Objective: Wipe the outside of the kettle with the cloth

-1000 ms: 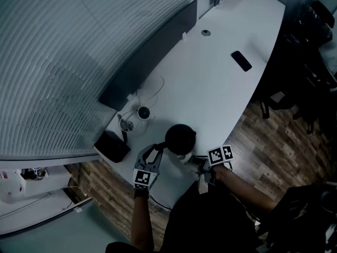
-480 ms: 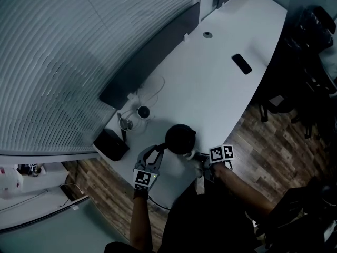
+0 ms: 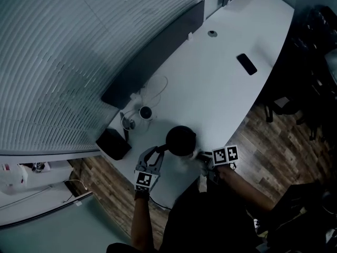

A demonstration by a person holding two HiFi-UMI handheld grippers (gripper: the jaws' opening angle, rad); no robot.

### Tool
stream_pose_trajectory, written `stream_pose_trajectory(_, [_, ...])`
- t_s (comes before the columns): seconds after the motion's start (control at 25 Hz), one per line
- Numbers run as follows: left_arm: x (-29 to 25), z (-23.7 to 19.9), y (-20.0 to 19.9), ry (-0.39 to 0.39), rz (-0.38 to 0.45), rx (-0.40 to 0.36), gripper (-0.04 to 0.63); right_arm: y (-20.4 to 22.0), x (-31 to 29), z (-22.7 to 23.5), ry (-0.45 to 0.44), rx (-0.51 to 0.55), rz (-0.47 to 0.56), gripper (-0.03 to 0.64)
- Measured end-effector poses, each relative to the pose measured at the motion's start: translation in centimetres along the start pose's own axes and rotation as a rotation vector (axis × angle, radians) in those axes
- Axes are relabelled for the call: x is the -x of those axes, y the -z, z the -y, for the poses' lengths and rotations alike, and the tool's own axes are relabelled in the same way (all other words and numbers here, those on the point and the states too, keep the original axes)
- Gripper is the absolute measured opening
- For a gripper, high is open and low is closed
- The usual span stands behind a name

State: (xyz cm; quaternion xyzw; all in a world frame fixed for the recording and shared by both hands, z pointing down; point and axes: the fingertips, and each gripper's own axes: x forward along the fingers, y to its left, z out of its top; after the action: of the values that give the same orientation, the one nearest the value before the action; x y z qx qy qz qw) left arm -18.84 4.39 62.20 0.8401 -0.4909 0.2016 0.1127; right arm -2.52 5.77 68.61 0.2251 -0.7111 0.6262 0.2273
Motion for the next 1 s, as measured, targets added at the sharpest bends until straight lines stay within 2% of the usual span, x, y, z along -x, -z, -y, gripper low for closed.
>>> stream_pose_trajectory(0.12, [0.1,0.1,0.1,-0.003,-0.004,0.000,0.117,-0.9,2.1,-3.2,-0.036,0.092,0.030,0.086])
stream_pose_trajectory(0.24, [0.1,0.5,0.0,-0.007,-0.014,0.008,0.117,-1.2,2.6,-3.4,-0.052,0.118,0.032,0.086])
stream_pose_trajectory(0.56, [0.1,0.7,0.3,-0.026,-0.053,0.009,0.117,-1.3,-1.8,4.6,0.057,-0.004,-0.035,0.086])
stream_pose_trajectory(0.68, [0.0,0.8,0.3,-0.034,-0.066,0.010,0.117,-1.5,-2.3,5.9,0.072,-0.032,-0.043,0.086])
stream_pose_trajectory(0.76, [0.0,0.9,0.2,-0.042,-0.078,0.013,0.117,-1.9,-1.4,5.0,0.060,-0.027,-0.026,0.086])
stream_pose_trajectory(1.0, [0.1,1.1,0.4,-0.038,-0.091,0.020,0.118,-4.8,3.2,-1.0,-0.045,0.080,0.067,0.086])
